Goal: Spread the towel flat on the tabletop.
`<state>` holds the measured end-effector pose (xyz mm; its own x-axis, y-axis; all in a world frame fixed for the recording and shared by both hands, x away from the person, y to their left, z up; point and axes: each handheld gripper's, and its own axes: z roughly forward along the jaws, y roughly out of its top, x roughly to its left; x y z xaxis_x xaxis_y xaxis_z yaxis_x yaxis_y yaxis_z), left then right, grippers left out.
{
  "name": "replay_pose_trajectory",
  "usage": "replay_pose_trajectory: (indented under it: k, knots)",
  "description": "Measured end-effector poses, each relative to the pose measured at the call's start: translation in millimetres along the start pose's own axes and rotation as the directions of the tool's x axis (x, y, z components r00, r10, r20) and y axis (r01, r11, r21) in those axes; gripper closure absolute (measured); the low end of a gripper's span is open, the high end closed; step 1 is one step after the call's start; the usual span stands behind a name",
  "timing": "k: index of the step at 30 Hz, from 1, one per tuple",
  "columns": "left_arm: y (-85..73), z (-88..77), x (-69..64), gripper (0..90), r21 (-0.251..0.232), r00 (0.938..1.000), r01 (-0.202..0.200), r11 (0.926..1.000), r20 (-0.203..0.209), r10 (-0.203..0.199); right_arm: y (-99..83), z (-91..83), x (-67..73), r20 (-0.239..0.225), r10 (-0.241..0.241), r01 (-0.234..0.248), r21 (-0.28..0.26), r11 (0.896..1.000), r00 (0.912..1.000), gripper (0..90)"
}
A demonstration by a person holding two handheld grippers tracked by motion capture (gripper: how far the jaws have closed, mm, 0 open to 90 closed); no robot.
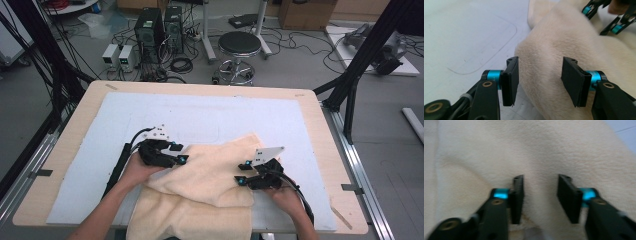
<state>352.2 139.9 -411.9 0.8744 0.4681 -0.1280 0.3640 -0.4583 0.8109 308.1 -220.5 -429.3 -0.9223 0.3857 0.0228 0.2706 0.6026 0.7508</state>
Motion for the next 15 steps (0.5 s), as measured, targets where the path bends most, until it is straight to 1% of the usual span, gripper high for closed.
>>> replay_pose_trajectory:
  k: [1, 2, 3, 5, 6, 8, 10, 12, 13, 15]
  knots:
    - [-1.1, 4.6, -0.2, 53.0, 0.013, 1.0000, -0.007, 0.9999, -0.005, 0.007, -0.4, 1.7, 0.0, -0.017, 0.001, 0.000, 0.004, 1.000, 0.9998, 66.5]
    - [-1.8, 7.9, 0.2, 58.1, 0.040, 0.9997, -0.022, 0.9989, -0.012, 0.022, -0.6, 3.8, 0.3, -0.020, -0.010, 0.010, 0.012, 1.000, 0.9998, 70.3]
    - [-2.4, 10.4, -0.3, 66.0, 0.062, 0.9995, -0.027, 0.9977, -0.014, 0.028, -0.6, 5.5, 1.1, -0.021, -0.011, 0.012, 0.019, 1.000, 0.9997, 74.0]
    - [-3.7, 11.5, -0.3, 79.5, 0.079, 0.9991, -0.041, 0.9960, -0.007, 0.042, -0.4, 7.5, 1.3, -0.029, -0.018, 0.019, 0.023, 1.000, 0.9994, 79.6]
    - [-3.8, 10.4, -0.6, 82.2, 0.083, 0.9990, -0.044, 0.9956, -0.002, 0.044, -0.2, 7.8, 0.8, -0.030, -0.028, 0.029, 0.021, 0.999, 0.9991, 82.6]
    - [-2.9, 4.9, -1.0, 84.3, 0.073, 0.9989, -0.045, 0.9963, -0.007, 0.046, 0.3, 6.3, 0.3, -0.031, -0.039, 0.039, 0.022, 0.999, 0.9988, 86.2]
    - [-0.6, -5.8, -0.5, 84.8, 0.031, 0.9991, -0.025, 0.9992, -0.034, 0.026, 2.0, 2.7, 0.5, -0.026, -0.052, 0.053, 0.011, 0.999, 0.9983, 87.2]
    - [1.9, -21.0, 1.6, 85.1, -0.019, 0.9985, -0.013, 0.9997, -0.053, 0.012, 4.5, -1.5, 0.8, -0.013, -0.050, 0.050, -0.015, 0.999, 0.9987, 87.6]
    - [3.1, -28.3, 1.5, 85.2, -0.036, 0.9980, -0.016, 0.9992, -0.062, 0.014, 6.4, -3.2, 0.5, -0.009, -0.052, 0.052, -0.030, 0.998, 0.9986, 87.9]
    - [5.9, -41.9, 0.2, 85.3, -0.049, 0.9968, -0.029, 0.9984, -0.076, 0.025, 12.1, -6.8, -0.2, 0.000, -0.052, 0.052, -0.061, 0.997, 0.9986, 88.3]
